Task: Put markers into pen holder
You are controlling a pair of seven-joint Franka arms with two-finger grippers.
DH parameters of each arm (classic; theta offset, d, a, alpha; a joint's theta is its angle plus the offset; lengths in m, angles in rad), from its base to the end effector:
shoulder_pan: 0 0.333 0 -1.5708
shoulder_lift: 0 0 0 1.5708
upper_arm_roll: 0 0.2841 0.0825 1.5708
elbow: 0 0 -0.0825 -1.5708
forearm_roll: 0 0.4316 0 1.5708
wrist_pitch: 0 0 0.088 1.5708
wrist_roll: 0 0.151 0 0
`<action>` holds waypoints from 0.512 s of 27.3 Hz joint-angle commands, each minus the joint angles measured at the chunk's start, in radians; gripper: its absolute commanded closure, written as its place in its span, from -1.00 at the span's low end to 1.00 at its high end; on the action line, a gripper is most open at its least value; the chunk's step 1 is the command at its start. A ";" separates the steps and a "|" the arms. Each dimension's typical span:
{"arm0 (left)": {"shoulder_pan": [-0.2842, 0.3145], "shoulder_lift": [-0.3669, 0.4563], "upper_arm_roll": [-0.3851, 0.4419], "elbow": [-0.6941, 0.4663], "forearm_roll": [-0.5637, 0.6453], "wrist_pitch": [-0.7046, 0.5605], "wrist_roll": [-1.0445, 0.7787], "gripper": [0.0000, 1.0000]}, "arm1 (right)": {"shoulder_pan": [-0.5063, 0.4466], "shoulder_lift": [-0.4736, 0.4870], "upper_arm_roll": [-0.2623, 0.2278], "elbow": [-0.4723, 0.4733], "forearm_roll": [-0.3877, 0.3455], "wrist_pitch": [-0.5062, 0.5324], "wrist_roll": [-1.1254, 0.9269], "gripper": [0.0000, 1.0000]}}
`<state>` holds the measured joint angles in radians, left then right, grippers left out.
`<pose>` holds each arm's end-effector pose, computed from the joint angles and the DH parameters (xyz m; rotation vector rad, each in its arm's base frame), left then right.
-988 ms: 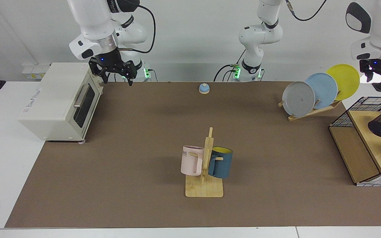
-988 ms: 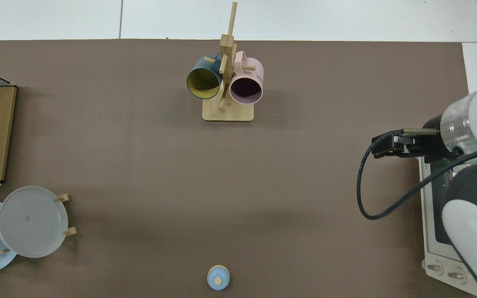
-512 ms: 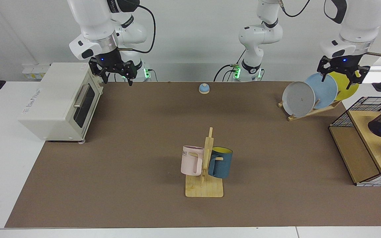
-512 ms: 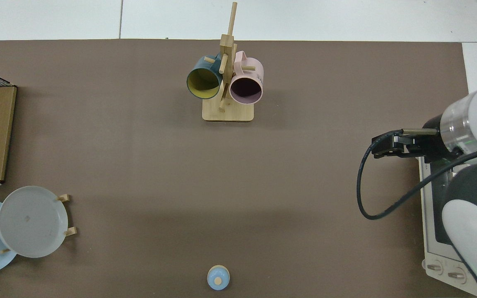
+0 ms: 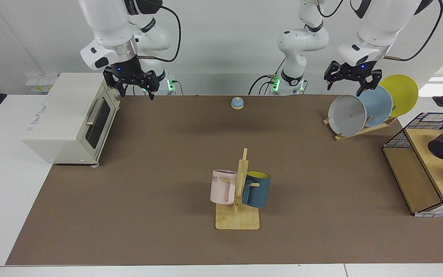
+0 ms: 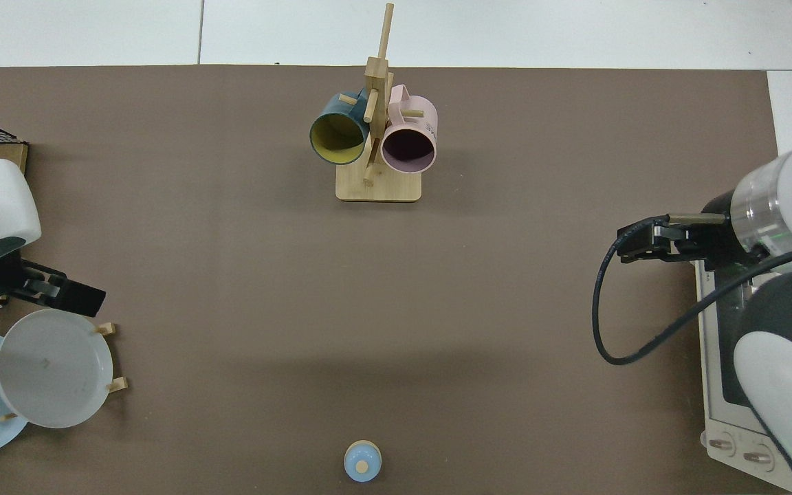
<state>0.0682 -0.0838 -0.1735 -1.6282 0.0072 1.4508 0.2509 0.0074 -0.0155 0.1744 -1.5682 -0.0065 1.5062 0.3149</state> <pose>0.5582 -0.0608 0.5576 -3.0744 0.5506 0.1503 0.5794 0.1061 0.5536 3.1135 -0.2081 -0.0672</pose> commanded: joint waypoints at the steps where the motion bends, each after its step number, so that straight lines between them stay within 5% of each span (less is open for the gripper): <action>1: -0.042 -0.011 0.042 -0.004 -0.064 -0.012 -0.088 -1.00 | -0.020 -0.017 0.011 -0.019 0.020 0.011 0.010 -1.00; 6: -0.113 0.013 0.114 0.031 -0.055 0.010 -0.094 -1.00 | -0.020 -0.017 0.011 -0.019 0.020 0.011 0.010 -1.00; 14: -0.107 0.096 0.143 0.151 -0.044 0.013 -0.085 -0.98 | -0.018 -0.017 0.011 -0.019 0.020 0.011 0.010 -1.00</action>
<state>-0.0220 -0.0558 -0.0526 -1.5782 -0.0342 1.4676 0.1758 0.0074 -0.0155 0.1744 -1.5682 -0.0065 1.5062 0.3149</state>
